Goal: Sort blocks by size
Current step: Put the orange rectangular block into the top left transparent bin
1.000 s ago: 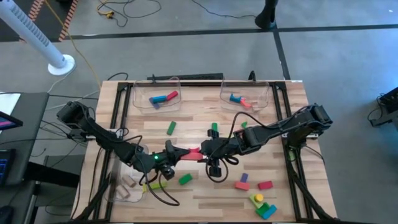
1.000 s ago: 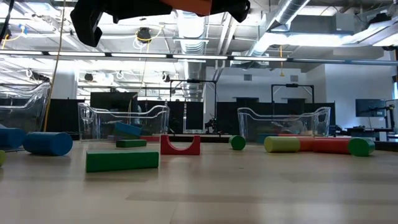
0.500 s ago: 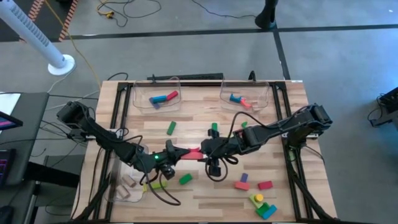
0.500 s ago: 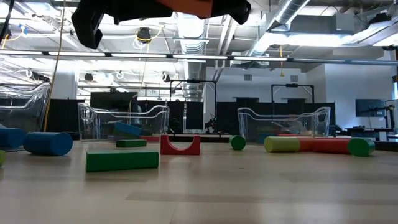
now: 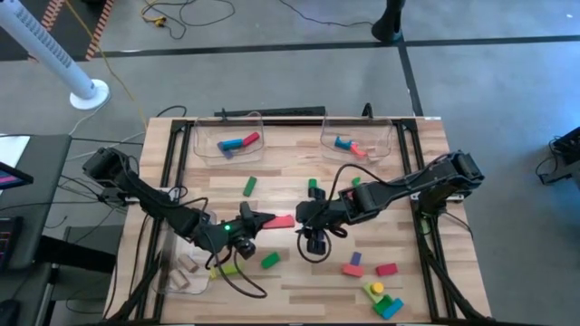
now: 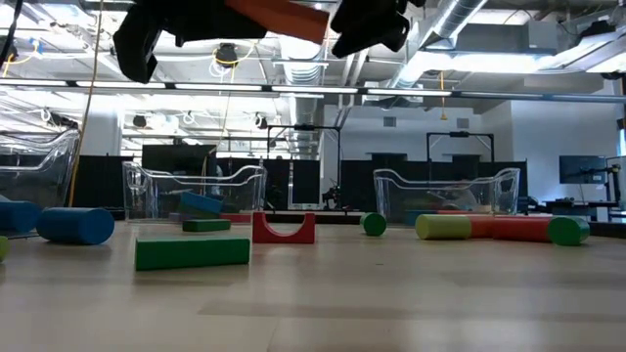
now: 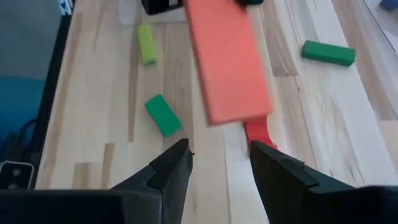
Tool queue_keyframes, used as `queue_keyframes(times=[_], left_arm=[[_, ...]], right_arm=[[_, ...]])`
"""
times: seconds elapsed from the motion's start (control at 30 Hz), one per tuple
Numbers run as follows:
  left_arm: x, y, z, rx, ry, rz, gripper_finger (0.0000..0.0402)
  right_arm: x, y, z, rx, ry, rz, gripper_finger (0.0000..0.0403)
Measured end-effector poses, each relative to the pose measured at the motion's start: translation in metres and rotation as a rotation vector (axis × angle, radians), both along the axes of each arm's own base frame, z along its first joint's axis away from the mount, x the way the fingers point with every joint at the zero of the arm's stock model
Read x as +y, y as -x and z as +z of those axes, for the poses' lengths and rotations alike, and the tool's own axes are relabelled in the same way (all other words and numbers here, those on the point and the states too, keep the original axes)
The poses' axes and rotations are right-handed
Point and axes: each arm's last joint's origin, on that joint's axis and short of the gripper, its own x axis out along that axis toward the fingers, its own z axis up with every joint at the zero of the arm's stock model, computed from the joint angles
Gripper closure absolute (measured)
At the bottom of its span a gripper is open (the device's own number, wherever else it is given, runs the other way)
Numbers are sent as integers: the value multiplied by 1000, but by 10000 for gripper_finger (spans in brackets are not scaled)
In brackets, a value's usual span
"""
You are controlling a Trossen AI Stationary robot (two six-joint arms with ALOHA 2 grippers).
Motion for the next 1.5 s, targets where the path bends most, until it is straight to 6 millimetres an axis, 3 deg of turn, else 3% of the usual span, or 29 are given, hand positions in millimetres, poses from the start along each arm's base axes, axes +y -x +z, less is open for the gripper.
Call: queue_keyframes(times=[0.17, 0.33, 0.53, 0.67, 0.9, 1.1, 1.3, 1.5], left_arm=[[14, 1, 4, -7, 50, 74, 347], [41, 11, 20, -49, 152, 163, 348], [92, 34, 45, -118, 307, 290, 348], [133, 50, 51, -138, 402, 433, 348], [203, 73, 35, -76, 641, 680, 348], [247, 87, 10, 14, 847, 855, 345], [270, 92, -7, 70, 947, 934, 339], [275, 92, -11, 73, 968, 954, 331]], right_arm=[[0, 5, 1, 25, 6, -3, 205], [7, 18, 10, 30, 37, -6, 205], [19, 33, 17, 38, 59, -13, 204], [28, 39, 15, 59, 61, -8, 204], [40, 45, 15, 50, 79, -15, 204], [42, 46, 15, 49, 76, -11, 204], [43, 46, 15, 48, 77, -13, 204], [42, 46, 15, 42, 88, -23, 204]])
